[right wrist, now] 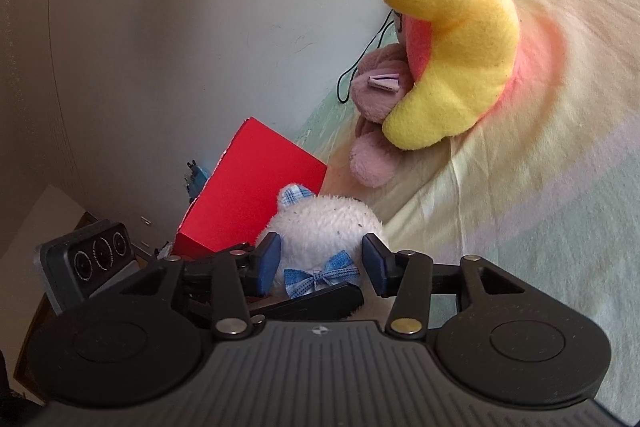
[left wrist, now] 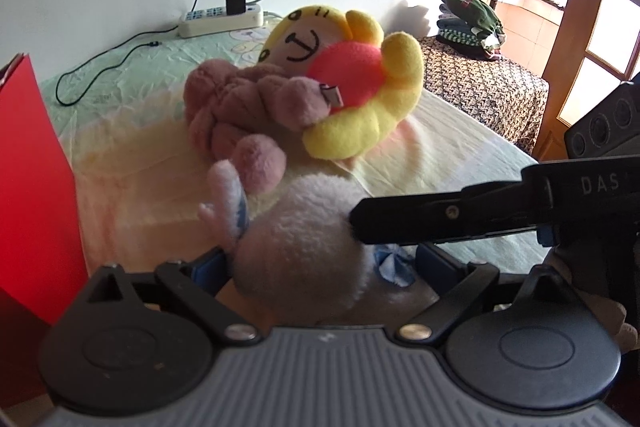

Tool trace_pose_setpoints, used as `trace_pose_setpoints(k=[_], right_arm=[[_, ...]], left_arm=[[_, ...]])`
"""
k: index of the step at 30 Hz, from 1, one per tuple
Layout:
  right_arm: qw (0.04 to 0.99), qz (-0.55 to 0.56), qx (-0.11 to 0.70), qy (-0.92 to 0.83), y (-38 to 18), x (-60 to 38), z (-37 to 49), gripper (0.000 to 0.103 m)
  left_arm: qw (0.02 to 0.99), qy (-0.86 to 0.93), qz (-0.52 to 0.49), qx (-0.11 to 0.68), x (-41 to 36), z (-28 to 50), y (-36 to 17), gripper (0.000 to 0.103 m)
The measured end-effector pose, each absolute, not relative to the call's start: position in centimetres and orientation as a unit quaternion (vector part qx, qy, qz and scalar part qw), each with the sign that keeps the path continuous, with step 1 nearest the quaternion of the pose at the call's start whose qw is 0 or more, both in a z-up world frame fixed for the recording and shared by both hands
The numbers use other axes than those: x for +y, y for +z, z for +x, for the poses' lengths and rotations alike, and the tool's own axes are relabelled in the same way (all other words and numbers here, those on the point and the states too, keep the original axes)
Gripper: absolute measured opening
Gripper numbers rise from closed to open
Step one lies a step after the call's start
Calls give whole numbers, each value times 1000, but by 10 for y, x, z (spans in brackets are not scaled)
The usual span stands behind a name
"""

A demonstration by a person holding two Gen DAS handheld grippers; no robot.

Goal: Organize objects
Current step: 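Close the right gripper on the white bunny's head and lift it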

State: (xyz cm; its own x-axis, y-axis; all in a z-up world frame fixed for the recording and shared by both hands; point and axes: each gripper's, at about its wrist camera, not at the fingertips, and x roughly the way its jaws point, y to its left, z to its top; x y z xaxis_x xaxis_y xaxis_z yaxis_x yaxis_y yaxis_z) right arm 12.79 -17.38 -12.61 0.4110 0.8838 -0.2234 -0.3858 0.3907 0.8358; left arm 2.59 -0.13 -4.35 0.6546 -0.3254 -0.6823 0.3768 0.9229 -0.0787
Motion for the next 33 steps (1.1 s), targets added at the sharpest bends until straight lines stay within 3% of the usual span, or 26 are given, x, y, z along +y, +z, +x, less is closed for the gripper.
trace_pose_setpoints(k=[8, 11, 12, 14, 18, 24, 33], right_arm=[[769, 363, 307, 428, -120, -176, 116, 34], [782, 359, 289, 420, -119, -179, 113, 16], [784, 362, 282, 418, -118, -181, 112, 4], [788, 375, 269, 407, -119, -187, 111, 3], [770, 393, 276, 420, -122, -187, 115, 12], [793, 336, 291, 415, -116, -173, 109, 52], [785, 327, 329, 410, -122, -167, 117, 53]], left_arm=[[922, -192, 46, 334, -3, 17, -37, 95], [921, -185, 50, 341, -5, 20, -39, 94], [919, -185, 48, 344, -4, 22, -40, 94], [918, -188, 42, 346, -1, 23, -40, 94], [915, -199, 34, 349, 3, 22, -39, 95], [917, -193, 18, 350, 14, 14, -37, 96], [920, -187, -6, 344, 41, -13, -30, 98]])
